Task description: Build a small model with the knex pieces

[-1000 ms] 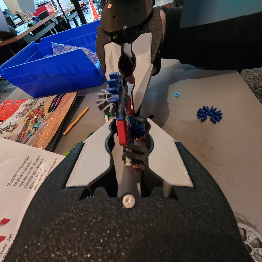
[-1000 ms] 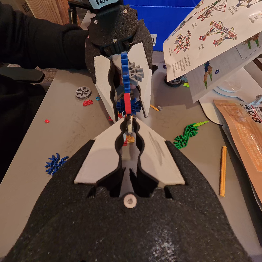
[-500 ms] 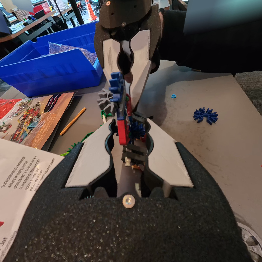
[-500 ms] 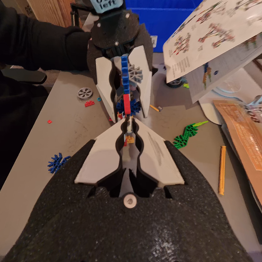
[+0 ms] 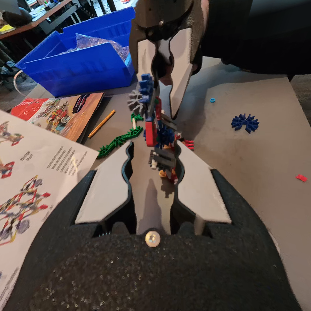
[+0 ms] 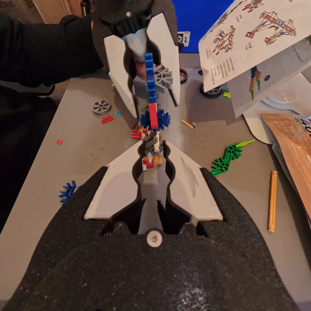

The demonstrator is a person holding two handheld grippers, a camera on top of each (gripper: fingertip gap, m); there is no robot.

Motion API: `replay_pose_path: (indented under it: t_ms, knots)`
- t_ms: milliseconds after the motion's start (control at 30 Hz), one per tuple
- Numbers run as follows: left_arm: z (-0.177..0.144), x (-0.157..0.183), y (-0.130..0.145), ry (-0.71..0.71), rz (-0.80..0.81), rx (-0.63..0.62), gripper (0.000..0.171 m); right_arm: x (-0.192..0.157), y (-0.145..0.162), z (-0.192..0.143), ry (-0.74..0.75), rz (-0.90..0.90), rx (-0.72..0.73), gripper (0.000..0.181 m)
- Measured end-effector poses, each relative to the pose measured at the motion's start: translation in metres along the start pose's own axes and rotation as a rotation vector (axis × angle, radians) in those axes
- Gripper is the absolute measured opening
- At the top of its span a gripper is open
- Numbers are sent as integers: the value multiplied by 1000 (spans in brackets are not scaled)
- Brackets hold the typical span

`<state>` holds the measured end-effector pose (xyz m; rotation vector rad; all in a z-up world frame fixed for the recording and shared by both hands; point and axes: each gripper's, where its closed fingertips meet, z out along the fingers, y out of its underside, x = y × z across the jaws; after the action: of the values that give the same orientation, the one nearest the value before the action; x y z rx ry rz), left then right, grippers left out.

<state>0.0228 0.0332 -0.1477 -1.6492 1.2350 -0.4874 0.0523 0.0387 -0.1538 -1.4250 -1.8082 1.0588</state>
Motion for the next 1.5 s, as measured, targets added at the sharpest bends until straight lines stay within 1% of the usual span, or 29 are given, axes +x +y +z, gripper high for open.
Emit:
replay_pose_path:
  t_ms: [100,167,233,267,333,367,433,467,500,533,767,833,900,967,1033,1067,1200,1267,1333,1400,1433,1500]
  knots:
    - [-8,-5,0,-6,-29,20,33,-3,-1,2,2,-8,0,18]
    - [-10,-6,-1,2,-45,37,28,-3,-1,3,13,-13,5,18]
    - [-13,-7,-1,13,-62,50,32,-2,-1,2,29,-15,7,19]
    - [-15,-7,-2,14,-65,56,35,1,-1,1,46,-15,8,23]
    - [-20,-6,-11,36,-85,103,35,4,-2,1,60,5,17,31]
    - [-21,-5,-14,46,-88,123,31,3,-3,2,56,6,17,33]
    - [-19,-2,-15,65,-94,127,22,0,-1,7,44,2,3,36]
    - [-18,-2,-14,73,-98,123,18,-1,1,11,45,-7,-11,36]
    - [-17,-1,-13,82,-102,125,10,-2,3,14,43,-14,-29,35]
    - [-16,0,-14,93,-111,132,7,-4,6,17,36,-18,-44,31]
    - [-17,0,-14,154,-166,149,6,-6,7,22,50,-34,-63,31]
    - [-18,-7,-13,118,-175,147,15,-6,6,23,62,-33,-67,31]
    - [-23,-17,-14,51,-173,156,25,-5,6,24,77,-32,-73,31]
    - [-26,-22,-11,4,-158,142,20,-8,5,25,81,-38,-73,32]
    - [-26,-32,-10,-72,-133,130,17,-13,3,26,71,-44,-70,35]
    - [-26,-34,-9,-83,-131,125,15,-15,2,26,67,-47,-72,36]
    - [-18,-40,-1,-121,-134,80,17,-24,3,31,46,-60,-85,37]
    - [-17,-45,1,-161,-127,69,21,-25,5,32,42,-63,-96,39]
    - [-20,-52,2,-195,-146,67,26,-23,4,28,41,-47,-80,41]
    - [-26,-54,0,-190,-165,86,28,-12,2,17,80,-31,-53,41]
    - [-29,-55,-1,-194,-172,98,29,-3,1,10,115,-13,-38,41]
    - [-32,-55,-2,-188,-184,99,32,25,3,-5,234,25,-19,41]
